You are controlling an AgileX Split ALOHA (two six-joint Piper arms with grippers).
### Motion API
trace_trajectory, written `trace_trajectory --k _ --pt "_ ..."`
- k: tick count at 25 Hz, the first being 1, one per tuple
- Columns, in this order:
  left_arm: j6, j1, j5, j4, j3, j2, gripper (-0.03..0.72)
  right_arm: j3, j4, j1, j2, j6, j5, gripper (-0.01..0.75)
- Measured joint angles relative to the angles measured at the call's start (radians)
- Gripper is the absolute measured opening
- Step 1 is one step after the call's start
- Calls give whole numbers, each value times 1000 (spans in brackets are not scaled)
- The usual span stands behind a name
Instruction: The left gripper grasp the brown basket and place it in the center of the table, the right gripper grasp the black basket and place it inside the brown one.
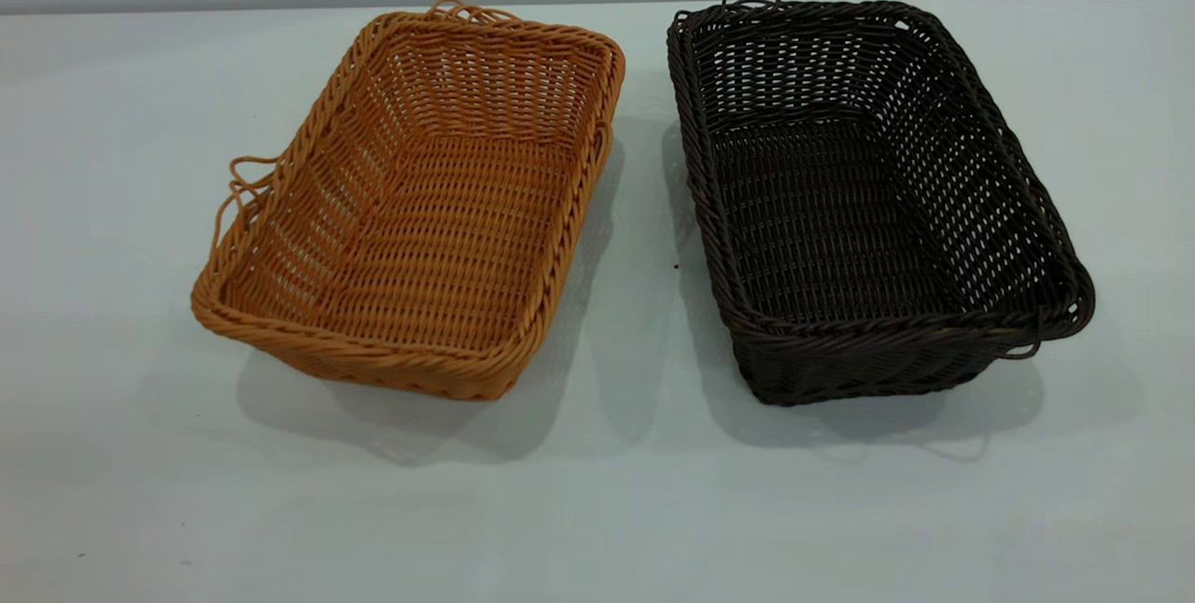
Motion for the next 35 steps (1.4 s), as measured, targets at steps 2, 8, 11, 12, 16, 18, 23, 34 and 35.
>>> trace_trajectory --k 2,8,11,12,16,18,23,34,35 --pt "0 0 0 0 0 0 404 0 0 0 0 0 0 547" --pt "-69 0 -3 -1 0 58 404 0 27 0 88 -37 -10 542" --pt "-60 0 -22 -3 -5 168 407 -10 91 0 188 -120 -41 542" --pt "-45 0 -36 -3 -14 212 411 -11 123 0 228 -143 -61 546" --pt "33 0 -144 -3 -70 392 455 -11 286 0 414 -279 -180 587" --pt "56 0 -207 -3 -100 479 489 -11 387 0 516 -388 -241 605" --pt "77 0 -360 -3 -189 687 542 -11 711 2 825 -709 -306 608" --pt "139 0 -509 -49 -324 1007 549 -116 968 318 1487 -551 -496 591" --pt "151 0 -518 -60 -327 1020 549 -132 999 321 1532 -486 -500 589"
